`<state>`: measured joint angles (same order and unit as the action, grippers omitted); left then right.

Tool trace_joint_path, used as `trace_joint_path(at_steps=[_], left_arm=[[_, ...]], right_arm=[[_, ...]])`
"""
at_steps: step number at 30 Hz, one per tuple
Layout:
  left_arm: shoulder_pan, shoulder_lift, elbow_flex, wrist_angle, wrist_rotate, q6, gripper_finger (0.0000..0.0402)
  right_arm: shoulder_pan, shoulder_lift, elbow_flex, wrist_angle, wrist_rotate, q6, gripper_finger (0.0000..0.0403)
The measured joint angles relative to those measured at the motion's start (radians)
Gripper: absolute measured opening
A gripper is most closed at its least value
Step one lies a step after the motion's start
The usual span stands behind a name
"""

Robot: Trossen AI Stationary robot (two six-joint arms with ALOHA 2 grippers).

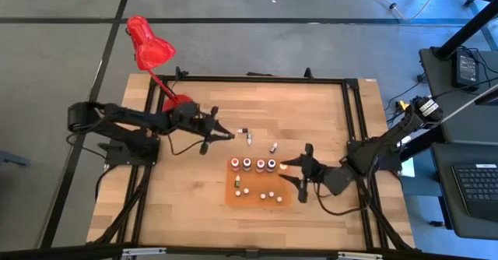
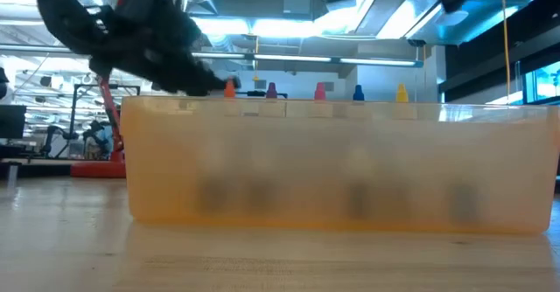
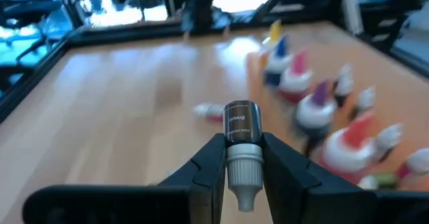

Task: Pick & Place food coloring
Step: Put the small brown food coloring bottle into the orange bin

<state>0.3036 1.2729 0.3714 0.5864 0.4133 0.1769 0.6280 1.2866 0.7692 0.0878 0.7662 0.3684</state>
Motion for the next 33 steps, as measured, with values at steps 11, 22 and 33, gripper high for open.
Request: trace_joint_path(at_steps=[11, 22, 33], left_arm=[[-0.408, -0.07, 0.227, -0.396, -0.469, -0.071, 0.0078], [-0.619, 0.017, 0.348, -0.458, -0.678, -0.182, 0.008], [-0.682, 0.02, 0.35, -0.426, -0.691, -0.216, 0.008]], right_arm=[[-0.204, 0.147, 0.0, 0.352, -0.284, -0.407, 0.0196], [-0.258, 0.399, 0.199, 0.359, -0.33, -0.558, 0.0196], [-0.258, 0.485, 0.351, 0.21, -0.361, -0.535, 0.0196]])
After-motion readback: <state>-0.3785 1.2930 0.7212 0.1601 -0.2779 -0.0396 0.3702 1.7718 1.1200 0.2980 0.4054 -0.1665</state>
